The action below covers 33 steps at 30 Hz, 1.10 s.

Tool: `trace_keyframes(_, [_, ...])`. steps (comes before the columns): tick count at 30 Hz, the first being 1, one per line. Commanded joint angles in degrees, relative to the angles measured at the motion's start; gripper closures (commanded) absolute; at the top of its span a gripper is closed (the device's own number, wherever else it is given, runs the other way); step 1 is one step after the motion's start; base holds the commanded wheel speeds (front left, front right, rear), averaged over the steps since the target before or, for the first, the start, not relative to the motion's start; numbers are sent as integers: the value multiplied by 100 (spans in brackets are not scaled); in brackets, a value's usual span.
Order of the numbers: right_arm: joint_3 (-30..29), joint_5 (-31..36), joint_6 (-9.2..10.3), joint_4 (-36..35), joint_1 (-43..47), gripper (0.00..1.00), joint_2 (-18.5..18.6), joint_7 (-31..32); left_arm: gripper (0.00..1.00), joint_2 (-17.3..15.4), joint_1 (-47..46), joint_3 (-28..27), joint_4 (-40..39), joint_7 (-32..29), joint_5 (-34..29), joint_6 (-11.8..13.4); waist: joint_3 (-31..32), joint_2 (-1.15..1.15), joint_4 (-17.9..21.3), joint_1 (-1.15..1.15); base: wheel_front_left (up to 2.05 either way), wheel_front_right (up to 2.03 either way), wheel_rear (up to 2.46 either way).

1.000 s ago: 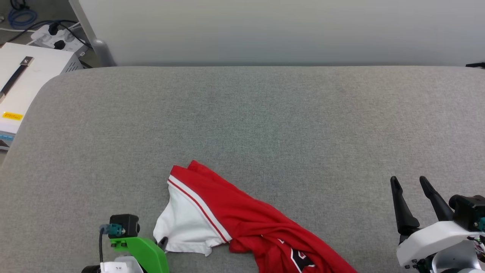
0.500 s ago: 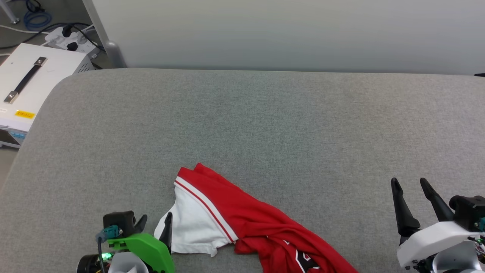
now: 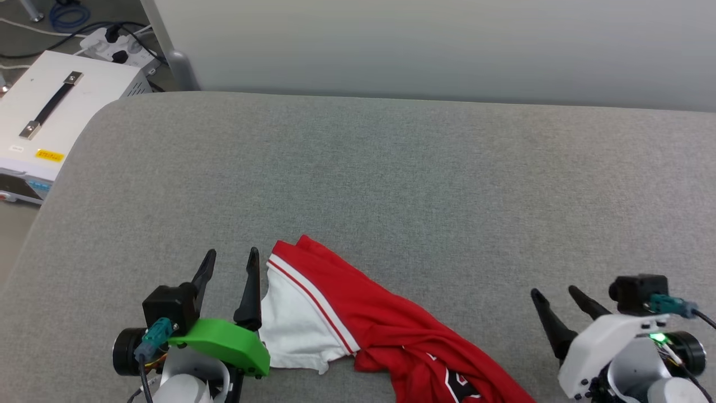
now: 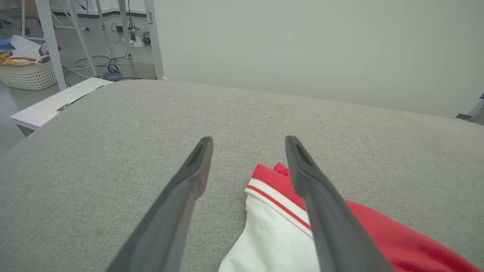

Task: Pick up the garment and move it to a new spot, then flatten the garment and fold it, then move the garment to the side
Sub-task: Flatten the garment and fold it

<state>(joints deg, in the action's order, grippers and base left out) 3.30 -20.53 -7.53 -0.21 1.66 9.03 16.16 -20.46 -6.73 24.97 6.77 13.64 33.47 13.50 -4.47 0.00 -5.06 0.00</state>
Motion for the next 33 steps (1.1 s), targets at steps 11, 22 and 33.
trace_keyframes(11, [2496,-970,4,531,-1735,0,806,1282,0,176,-314,138,-652,81,-298,103,-430,0,-543,0,0,0,0])
trace_keyframes(22, [4055,-1768,4,1565,-2873,0,1113,2061,0,436,-451,204,-608,114,-313,12,-755,0,-1007,0,0,0,0])
trace_keyframes(33, [4009,-2282,4,2292,-2889,100,1039,2193,0,566,-393,90,-446,131,-341,-93,-740,0,-1001,0,0,0,0])
